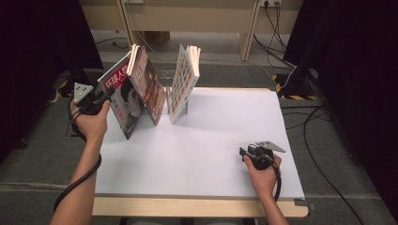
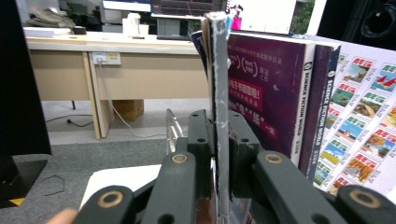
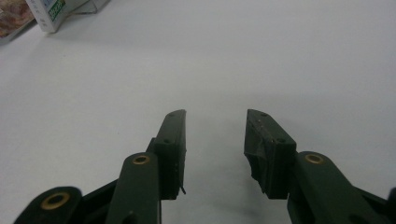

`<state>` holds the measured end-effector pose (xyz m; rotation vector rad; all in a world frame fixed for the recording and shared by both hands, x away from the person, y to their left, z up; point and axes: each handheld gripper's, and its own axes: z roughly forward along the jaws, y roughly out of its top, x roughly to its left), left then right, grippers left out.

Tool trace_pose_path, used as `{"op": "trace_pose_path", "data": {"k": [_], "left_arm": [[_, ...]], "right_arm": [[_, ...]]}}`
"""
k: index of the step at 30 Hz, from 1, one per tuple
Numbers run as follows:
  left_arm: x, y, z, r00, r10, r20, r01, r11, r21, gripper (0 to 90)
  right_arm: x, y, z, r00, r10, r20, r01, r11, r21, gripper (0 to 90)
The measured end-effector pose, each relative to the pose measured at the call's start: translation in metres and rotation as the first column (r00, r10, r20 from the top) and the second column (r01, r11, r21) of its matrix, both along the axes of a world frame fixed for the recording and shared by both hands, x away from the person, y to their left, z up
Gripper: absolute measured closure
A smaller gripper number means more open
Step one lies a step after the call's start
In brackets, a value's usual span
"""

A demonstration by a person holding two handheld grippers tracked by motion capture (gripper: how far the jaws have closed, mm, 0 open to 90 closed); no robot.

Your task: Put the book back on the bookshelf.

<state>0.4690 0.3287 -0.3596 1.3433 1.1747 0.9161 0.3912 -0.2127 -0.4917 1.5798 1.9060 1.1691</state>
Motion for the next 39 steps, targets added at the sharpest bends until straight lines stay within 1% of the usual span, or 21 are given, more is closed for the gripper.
{"op": "trace_pose_path", "data": {"k": [1,2,3,4,5,6,7,8,9,10,11,17,20,22,23,25,27,29,33,38,39], "left_arm": [[0.001,0.0,0.002,1.0,0.002,0.0,-0.002,0.9999,-0.017,79.8],[0.001,0.0,0.002,1.0,0.002,0.0,-0.002,0.9999,-0.017,79.0],[0.001,0.001,0.003,1.0,0.0,-0.004,0.0,0.9996,-0.029,79.0],[0.002,0.001,0.004,0.9999,-0.006,-0.012,0.005,0.9992,-0.039,77.6],[0.005,0.001,0.005,0.9992,-0.021,-0.033,0.019,0.9982,-0.058,75.1],[0.005,0.001,0.005,0.9992,-0.021,-0.033,0.019,0.9982,-0.058,74.0],[0.008,0.0,0.006,0.9986,-0.025,-0.048,0.022,0.9974,-0.069,73.2],[0.008,0.0,0.006,0.9986,-0.025,-0.048,0.022,0.9974,-0.069,72.6],[0.011,0.0,0.006,0.9977,-0.024,-0.064,0.019,0.9966,-0.08,71.7],[0.011,0.0,0.006,0.9977,-0.024,-0.064,0.019,0.9966,-0.08,71.1],[0.014,0.0,0.007,0.9971,-0.02,-0.074,0.013,0.9959,-0.089,70.7],[0.021,-0.002,0.006,0.9949,-0.006,-0.101,-0.003,0.9957,-0.093,70.8],[0.024,-0.002,0.006,0.9942,-0.001,-0.108,-0.009,0.9958,-0.091,70.4],[0.026,-0.002,0.007,0.9935,0.002,-0.114,-0.013,0.9954,-0.095,71.7],[0.027,-0.002,0.007,0.9926,0.001,-0.122,-0.014,0.995,-0.099,72.8],[0.028,-0.002,0.008,0.9922,-0.001,-0.125,-0.012,0.9949,-0.1,73.6],[0.029,-0.002,0.008,0.9912,-0.009,-0.132,-0.005,0.9951,-0.099,76.7],[0.029,-0.002,0.008,0.9902,-0.02,-0.139,0.007,0.9957,-0.092,82.6],[0.028,-0.003,0.008,0.9903,-0.029,-0.136,0.019,0.9969,-0.076,86.0],[0.028,-0.005,0.009,0.9904,-0.034,-0.134,0.024,0.9969,-0.075,86.5],[0.027,-0.006,0.009,0.992,-0.027,-0.123,0.018,0.9972,-0.073,86.5]], "right_arm": [[0.0,0.0,0.0,1.0,-0.002,-0.004,0.002,1.0,0.001,59.1],[0.0,0.0,0.0,1.0,-0.002,-0.004,0.002,1.0,0.001,59.1],[0.0,0.001,0.0,1.0,-0.001,-0.003,0.001,1.0,0.003,59.0],[0.0,0.001,0.0,1.0,-0.001,-0.004,0.001,1.0,0.003,59.0],[0.0,0.001,-0.001,1.0,0.0,-0.005,0.0,1.0,0.0,58.9],[0.0,0.001,-0.001,1.0,0.0,-0.005,0.0,1.0,0.0,58.9],[0.0,0.001,-0.001,1.0,0.0,-0.009,0.0,1.0,0.003,58.9],[0.0,0.001,-0.001,1.0,0.0,-0.009,0.0,1.0,0.003,58.9],[0.0,0.001,-0.001,1.0,0.001,-0.007,-0.001,1.0,0.0,58.9],[0.0,0.001,-0.001,1.0,0.0,-0.007,0.0,1.0,0.001,58.9],[0.0,0.0,-0.001,1.0,0.0,-0.006,0.0,1.0,0.001,58.9],[0.0,0.0,0.0,1.0,0.0,-0.003,0.0,1.0,0.001,58.9],[0.0,0.0,0.0,1.0,-0.004,-0.004,0.004,1.0,0.002,58.9],[0.0,0.0,0.0,0.9999,-0.01,-0.01,0.01,1.0,0.008,58.9],[0.0,0.0,0.0,1.0,-0.002,-0.002,0.002,1.0,0.0,58.9],[0.0,0.0,0.0,1.0,-0.002,-0.002,0.002,1.0,0.002,58.9],[0.0,0.0,0.0,1.0,-0.003,-0.004,0.003,1.0,0.0,58.9],[0.0,0.0,0.0,1.0,-0.002,-0.004,0.002,1.0,0.002,58.9],[0.0,0.001,0.0,1.0,-0.002,-0.003,0.002,1.0,0.004,58.9],[0.0,0.001,-0.001,1.0,0.001,-0.003,-0.001,1.0,0.001,58.9],[0.0,0.001,-0.001,1.0,0.0,-0.003,0.0,1.0,0.002,58.9]]}}
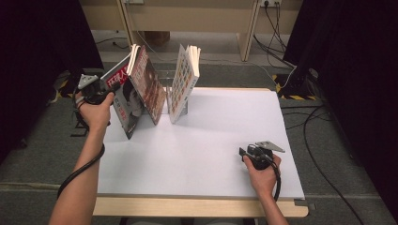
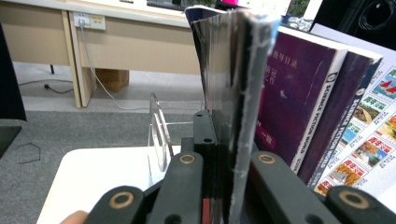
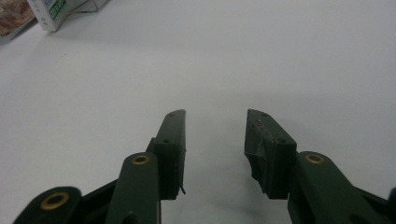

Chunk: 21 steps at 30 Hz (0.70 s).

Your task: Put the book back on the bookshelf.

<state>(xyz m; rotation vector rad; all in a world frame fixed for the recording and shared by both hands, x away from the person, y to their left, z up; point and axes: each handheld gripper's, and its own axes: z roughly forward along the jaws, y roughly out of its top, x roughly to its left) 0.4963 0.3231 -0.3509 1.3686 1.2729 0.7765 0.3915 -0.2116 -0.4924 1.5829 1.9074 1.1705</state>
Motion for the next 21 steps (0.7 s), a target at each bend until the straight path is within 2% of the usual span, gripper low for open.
{"op": "trace_pose_path", "data": {"k": [2,7,12,16,21], "left_arm": [[-0.002,-0.001,-0.002,0.9994,0.02,0.027,-0.02,0.9998,-0.009,86.6],[-0.003,-0.005,-0.001,0.9982,0.029,0.052,-0.029,0.9996,0.001,86.8],[-0.004,-0.007,0.011,0.9951,0.041,0.09,-0.043,0.999,0.016,86.8],[-0.002,-0.006,0.016,0.9933,0.054,0.102,-0.058,0.9978,0.034,86.8],[0.001,-0.004,0.018,0.9923,0.067,0.104,-0.071,0.997,0.03,86.8]], "right_arm": [[0.0,-0.001,0.0,1.0,-0.003,-0.001,0.003,1.0,0.002,58.9],[0.0,-0.001,0.0,1.0,-0.001,-0.002,0.001,1.0,-0.001,58.9],[0.0,-0.001,0.0,1.0,-0.003,-0.002,0.003,1.0,0.0,59.0],[0.0,-0.001,-0.001,1.0,-0.002,0.001,0.002,1.0,0.0,59.0],[0.0,-0.001,0.0,1.0,-0.002,0.002,0.002,1.0,0.002,59.0]]}}
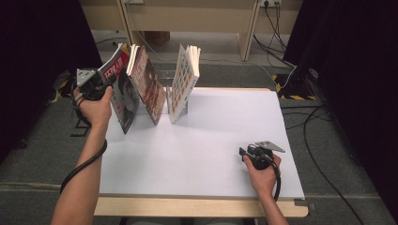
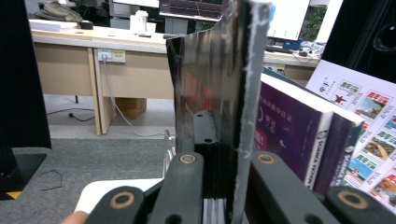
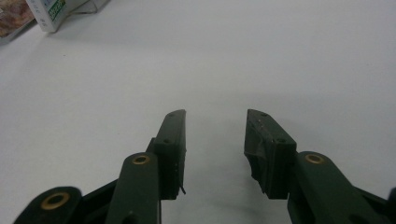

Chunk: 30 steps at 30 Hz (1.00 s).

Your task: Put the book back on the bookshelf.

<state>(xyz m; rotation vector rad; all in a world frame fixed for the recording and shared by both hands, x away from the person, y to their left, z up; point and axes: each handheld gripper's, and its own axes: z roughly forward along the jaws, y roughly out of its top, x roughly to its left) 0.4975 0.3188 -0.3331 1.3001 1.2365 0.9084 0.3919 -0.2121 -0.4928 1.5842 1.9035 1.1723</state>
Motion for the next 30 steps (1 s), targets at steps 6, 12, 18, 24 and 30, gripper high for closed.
{"op": "trace_pose_path", "data": {"k": [6,12,18,24,30], "left_arm": [[0.005,-0.003,0.005,0.9999,0.006,0.016,-0.006,1.0,0.002,86.8],[0.01,-0.006,0.01,0.9998,0.01,0.019,-0.01,1.0,0.0,86.9],[0.016,-0.005,0.014,0.9995,0.02,0.023,-0.02,0.9998,-0.003,86.9],[0.023,-0.006,0.018,0.999,0.025,0.036,-0.025,0.9997,-0.004,86.8],[0.03,-0.008,0.026,0.9983,0.029,0.052,-0.029,0.9996,0.002,86.8]], "right_arm": [[0.0,0.0,0.0,1.0,0.001,-0.001,-0.001,1.0,-0.003,59.0],[0.0,-0.001,0.0,1.0,-0.002,-0.005,0.002,1.0,0.002,59.1],[0.001,-0.002,0.0,1.0,0.001,-0.003,-0.001,1.0,0.002,59.1],[0.001,-0.002,-0.001,1.0,0.001,-0.001,-0.001,1.0,0.002,59.1],[0.001,-0.002,0.0,1.0,0.003,0.001,-0.003,1.0,0.003,59.1]]}}
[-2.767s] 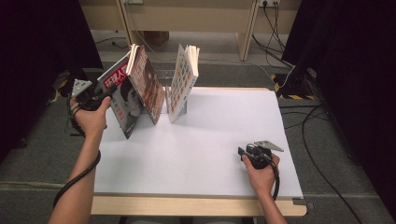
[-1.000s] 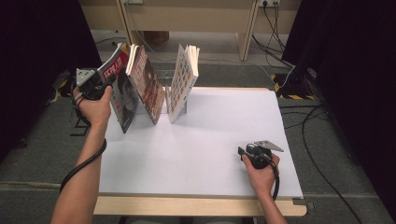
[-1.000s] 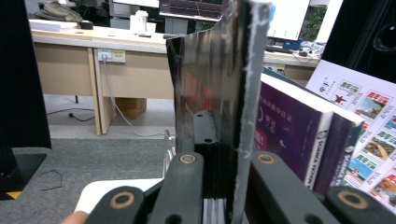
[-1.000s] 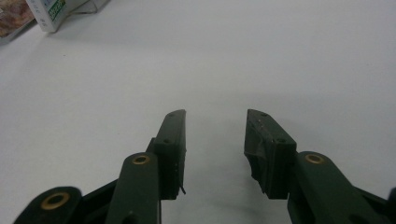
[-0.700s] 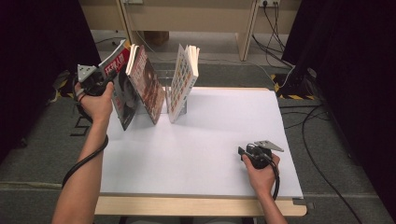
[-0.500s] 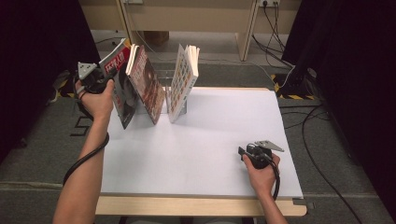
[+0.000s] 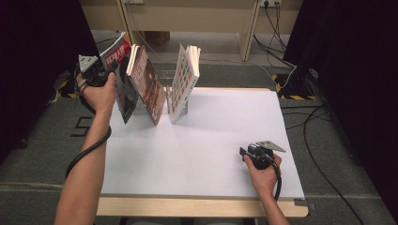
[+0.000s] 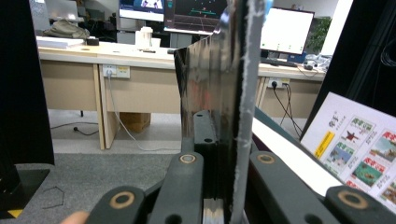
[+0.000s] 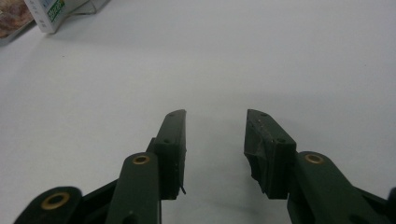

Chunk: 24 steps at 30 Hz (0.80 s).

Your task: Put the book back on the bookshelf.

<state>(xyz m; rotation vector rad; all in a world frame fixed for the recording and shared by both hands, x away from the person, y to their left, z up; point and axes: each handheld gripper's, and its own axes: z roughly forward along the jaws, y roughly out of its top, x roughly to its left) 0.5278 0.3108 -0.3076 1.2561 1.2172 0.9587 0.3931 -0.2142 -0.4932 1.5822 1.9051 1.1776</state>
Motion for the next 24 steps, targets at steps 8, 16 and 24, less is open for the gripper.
{"op": "trace_pose_path", "data": {"k": [8,16,24], "left_arm": [[0.012,0.0,0.001,0.9995,0.026,0.017,-0.027,0.9996,0.009,86.8],[0.018,0.004,-0.009,0.9984,0.05,0.025,-0.051,0.9987,0.012,86.7],[0.004,0.008,-0.032,0.9983,0.057,0.009,-0.057,0.9952,0.079,86.3]], "right_arm": [[0.0,-0.001,0.0,1.0,-0.003,-0.002,0.003,1.0,0.006,59.1],[0.0,0.0,0.0,1.0,-0.003,-0.006,0.003,1.0,0.003,59.2],[0.0,0.0,0.0,1.0,0.002,0.001,-0.002,1.0,-0.001,59.2]]}}
